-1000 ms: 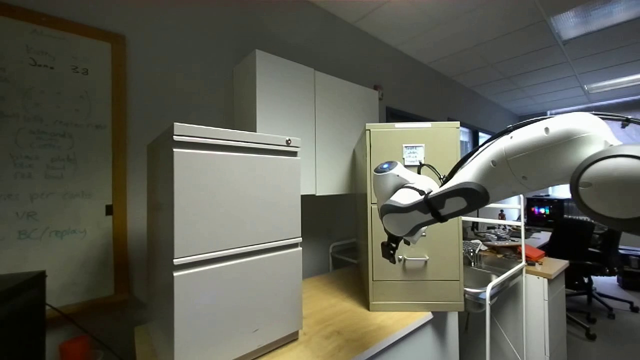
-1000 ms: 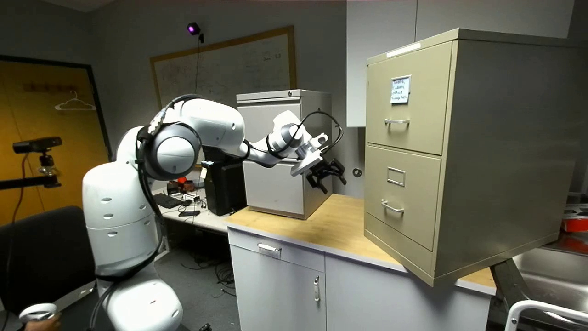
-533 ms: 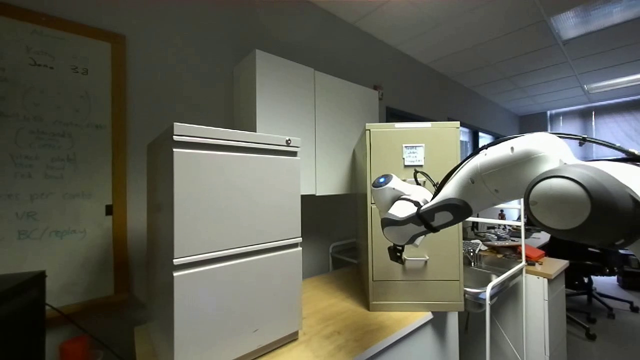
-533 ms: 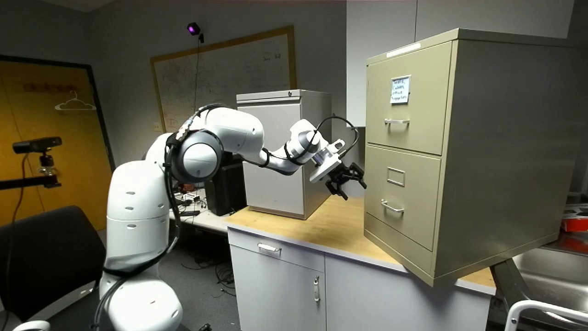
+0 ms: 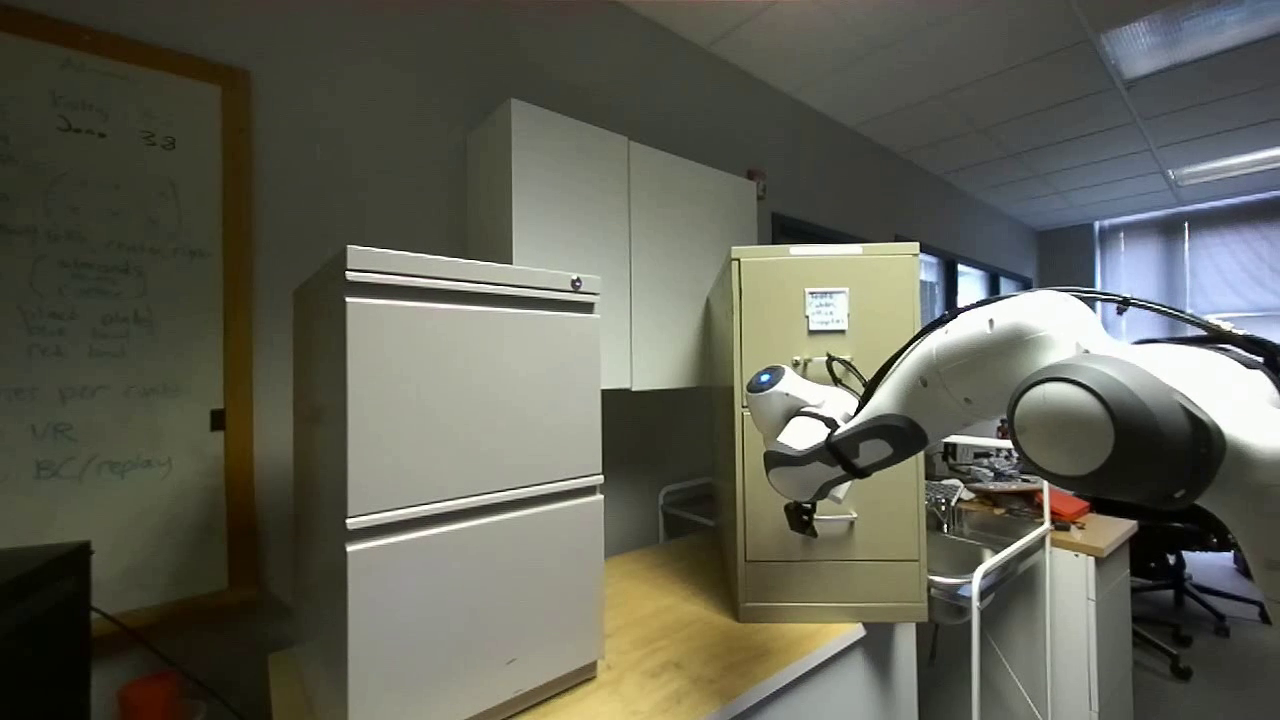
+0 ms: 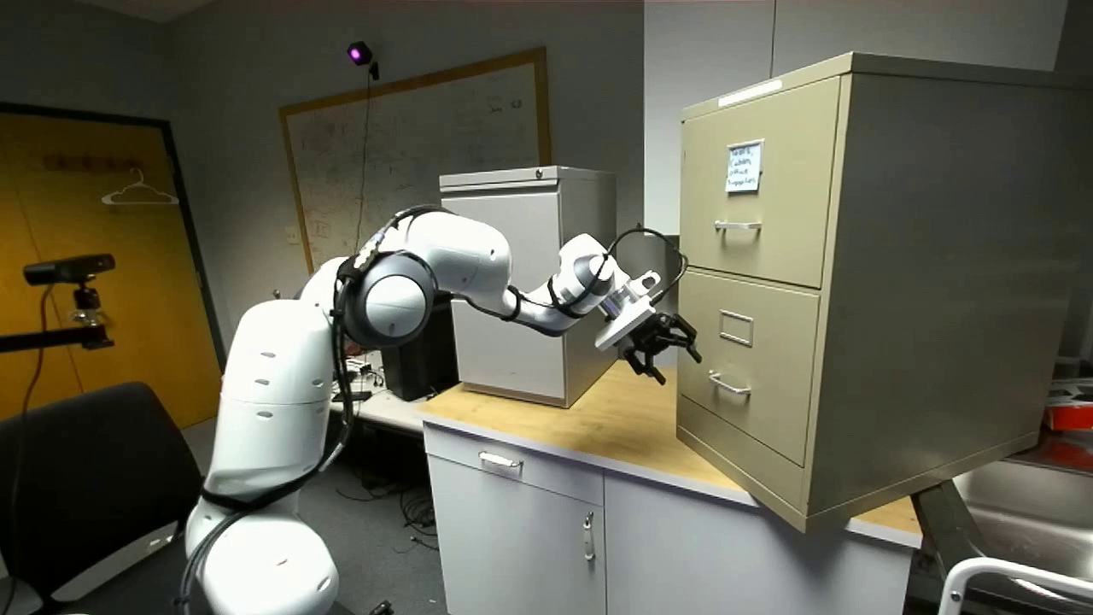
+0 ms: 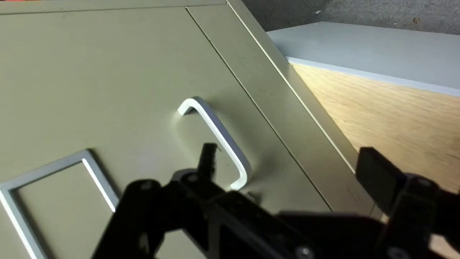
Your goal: Open the bottom drawer
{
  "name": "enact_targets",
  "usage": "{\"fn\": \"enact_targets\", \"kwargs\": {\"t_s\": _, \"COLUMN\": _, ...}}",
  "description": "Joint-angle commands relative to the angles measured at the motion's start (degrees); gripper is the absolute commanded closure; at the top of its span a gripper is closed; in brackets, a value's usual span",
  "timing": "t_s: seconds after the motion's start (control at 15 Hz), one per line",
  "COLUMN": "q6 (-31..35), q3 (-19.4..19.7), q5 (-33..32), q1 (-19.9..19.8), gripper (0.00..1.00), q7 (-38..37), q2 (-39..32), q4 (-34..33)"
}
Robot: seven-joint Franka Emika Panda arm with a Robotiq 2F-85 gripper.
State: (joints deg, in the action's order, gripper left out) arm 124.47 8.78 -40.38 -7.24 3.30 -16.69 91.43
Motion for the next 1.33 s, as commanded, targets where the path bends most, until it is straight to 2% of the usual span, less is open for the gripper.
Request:
{"fn": "enact_targets", "kwargs": {"t_s": 0.0, "q6": 1.08, "q3": 0.77, "q5": -0.88, "q1": -0.46, "gripper": 0.0, "q7": 2.3, "q2": -3.39, "q4": -4.37}}
{"fn": "enact_targets", "kwargs": {"t_s": 0.53, "q6": 3.74, "q3": 1.57, "q5": 0.08, "q1": -1.47, "gripper": 0.0, "q7": 4.29, "q2": -9.65, "q4": -9.91}}
{"fn": "enact_targets", "kwargs": {"t_s": 1.27, "q6": 2.29, "q3": 0.8, "q5": 7.79, "q1": -3.26, "gripper": 0.0, "q7": 9.93, "q2": -15.25, "q4": -14.29}}
